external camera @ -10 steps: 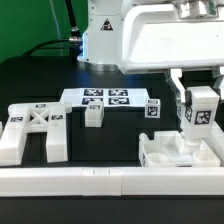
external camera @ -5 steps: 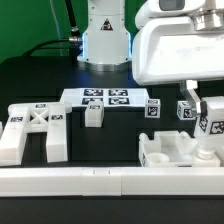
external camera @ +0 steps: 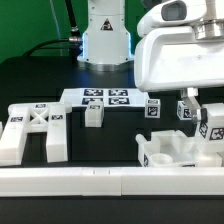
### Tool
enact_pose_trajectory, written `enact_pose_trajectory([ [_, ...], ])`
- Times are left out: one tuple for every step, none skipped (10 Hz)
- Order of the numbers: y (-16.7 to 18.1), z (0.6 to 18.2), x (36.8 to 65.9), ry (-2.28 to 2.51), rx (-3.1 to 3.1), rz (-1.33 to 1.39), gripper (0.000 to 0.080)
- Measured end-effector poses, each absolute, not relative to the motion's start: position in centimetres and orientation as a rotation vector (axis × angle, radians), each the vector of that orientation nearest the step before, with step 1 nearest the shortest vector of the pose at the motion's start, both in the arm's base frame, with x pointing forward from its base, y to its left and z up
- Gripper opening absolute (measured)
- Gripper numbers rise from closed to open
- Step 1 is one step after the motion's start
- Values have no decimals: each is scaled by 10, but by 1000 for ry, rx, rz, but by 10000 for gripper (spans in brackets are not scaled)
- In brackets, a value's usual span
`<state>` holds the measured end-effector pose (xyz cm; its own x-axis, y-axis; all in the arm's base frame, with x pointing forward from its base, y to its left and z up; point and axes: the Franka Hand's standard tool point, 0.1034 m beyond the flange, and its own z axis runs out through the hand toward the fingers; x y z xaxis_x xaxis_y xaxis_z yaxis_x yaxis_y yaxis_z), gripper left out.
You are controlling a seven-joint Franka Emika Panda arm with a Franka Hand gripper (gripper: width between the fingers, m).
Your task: Assemble chair
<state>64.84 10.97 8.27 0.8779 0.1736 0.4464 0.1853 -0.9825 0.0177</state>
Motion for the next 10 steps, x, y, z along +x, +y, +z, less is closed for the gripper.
enact_pose_trajectory([
  [110,82,649,-289,-3015,-735,291],
  [110,82,651,-289,-3006,-766,291],
  [110,82,651,-289,-2998,-796,291],
  [110,81,650,-291,-2995,-811,291],
  [110,80,649,-301,-2994,-818,291],
  [110,80,649,-303,-2994,-819,291],
  [110,80,650,-303,-2994,-819,291],
  [110,80,649,-303,-2994,-819,291],
  [110,80,649,-304,-2994,-819,465],
  [110,80,649,-304,-2994,-819,583],
])
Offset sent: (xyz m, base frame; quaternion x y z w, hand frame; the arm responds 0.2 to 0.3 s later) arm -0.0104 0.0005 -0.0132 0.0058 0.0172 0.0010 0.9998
